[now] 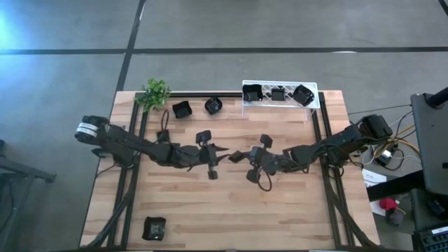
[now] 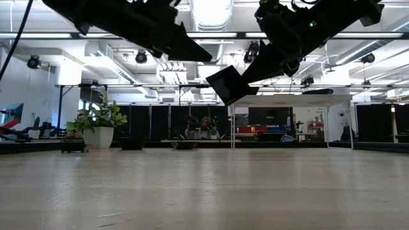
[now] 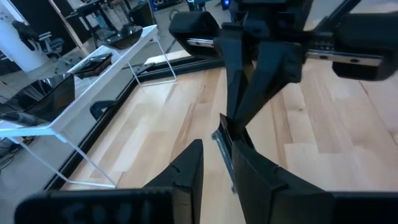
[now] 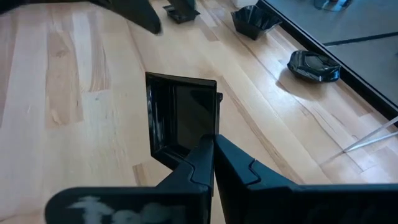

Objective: Pick & Place Mini shaped plates
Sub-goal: Stack the black square plate on top of the black square plate on the shelf

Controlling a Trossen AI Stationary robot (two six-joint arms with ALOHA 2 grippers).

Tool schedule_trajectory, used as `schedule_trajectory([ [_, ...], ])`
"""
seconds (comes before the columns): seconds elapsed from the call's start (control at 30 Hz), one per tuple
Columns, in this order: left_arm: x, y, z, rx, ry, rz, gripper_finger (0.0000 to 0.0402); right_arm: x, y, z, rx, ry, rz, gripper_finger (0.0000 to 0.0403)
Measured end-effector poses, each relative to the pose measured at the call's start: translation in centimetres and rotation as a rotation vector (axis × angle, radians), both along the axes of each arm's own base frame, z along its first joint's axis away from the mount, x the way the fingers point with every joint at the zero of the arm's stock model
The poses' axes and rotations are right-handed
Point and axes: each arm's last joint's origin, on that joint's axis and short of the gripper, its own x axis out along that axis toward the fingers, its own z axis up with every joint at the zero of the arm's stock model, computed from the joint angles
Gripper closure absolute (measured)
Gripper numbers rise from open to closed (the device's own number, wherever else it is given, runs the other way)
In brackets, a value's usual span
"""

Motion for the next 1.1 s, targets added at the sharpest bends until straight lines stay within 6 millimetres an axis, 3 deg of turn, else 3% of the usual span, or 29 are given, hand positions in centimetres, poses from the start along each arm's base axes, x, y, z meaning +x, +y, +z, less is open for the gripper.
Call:
schedule_trajectory([
  [0.3, -2.8, -0.2, 2.3, 0.007, 0.069, -0.024, 0.0321, -0.5, -0.4, 0.7, 0.032, -0.011, -0.035, 0.0394],
  [0.5, -4.2, -0.7, 3.1, -0.009, 0.074, -0.047, 0.0321, -2.1, -2.0, 3.8, 0.035, -0.126, -0.161, 0.0394],
  [0.77, -4.5, -1.0, 3.3, -0.008, 0.067, -0.051, 0.0321, -6.0, -6.1, 9.1, 0.076, -0.319, -0.321, 0.0394],
  [1.1, -4.5, -1.0, 3.3, -0.01, 0.065, -0.051, 0.0321, -11.7, -12.2, 10.3, 0.204, -0.344, -0.645, 0.0394],
])
